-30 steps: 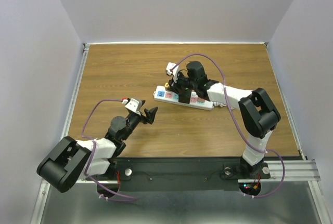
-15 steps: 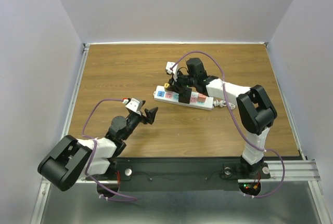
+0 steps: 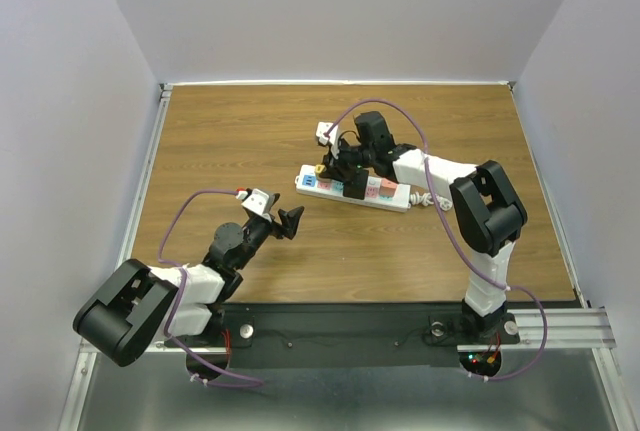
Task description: Insert the plug
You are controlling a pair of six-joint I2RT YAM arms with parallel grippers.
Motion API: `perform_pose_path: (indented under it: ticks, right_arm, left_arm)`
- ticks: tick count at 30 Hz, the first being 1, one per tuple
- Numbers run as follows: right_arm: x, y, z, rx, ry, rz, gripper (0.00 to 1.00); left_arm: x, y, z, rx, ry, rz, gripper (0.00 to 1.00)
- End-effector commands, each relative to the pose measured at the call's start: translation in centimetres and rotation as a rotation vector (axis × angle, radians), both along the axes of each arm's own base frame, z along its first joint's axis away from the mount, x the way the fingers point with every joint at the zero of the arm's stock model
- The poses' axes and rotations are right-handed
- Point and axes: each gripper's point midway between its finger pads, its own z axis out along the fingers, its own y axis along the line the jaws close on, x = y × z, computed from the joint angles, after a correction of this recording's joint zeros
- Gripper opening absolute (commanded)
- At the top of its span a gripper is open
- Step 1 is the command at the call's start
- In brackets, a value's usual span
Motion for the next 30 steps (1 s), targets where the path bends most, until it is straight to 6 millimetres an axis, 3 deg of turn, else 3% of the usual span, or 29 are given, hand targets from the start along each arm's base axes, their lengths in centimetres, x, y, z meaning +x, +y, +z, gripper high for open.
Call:
perform_pose_path:
  ticks: [1, 19, 30]
  right_arm:
    - [0.6, 0.7, 1.4, 0.025, -0.031, 0.027, 0.0]
    - [1.4, 1.0, 0.2, 0.006, -0.019, 0.021, 0.0]
    - [1.4, -0.9, -2.0, -0.076, -0.021, -0.056, 0.0]
  left_arm:
    - [0.6, -0.4, 6.0, -0.113, -0.188, -0.003, 0.8]
    - [0.6, -0.5, 5.9, -0.109, -0.186, -0.006, 0.8]
    - [0.4, -0.5, 6.1, -0.114, -0.193, -0.014, 0.8]
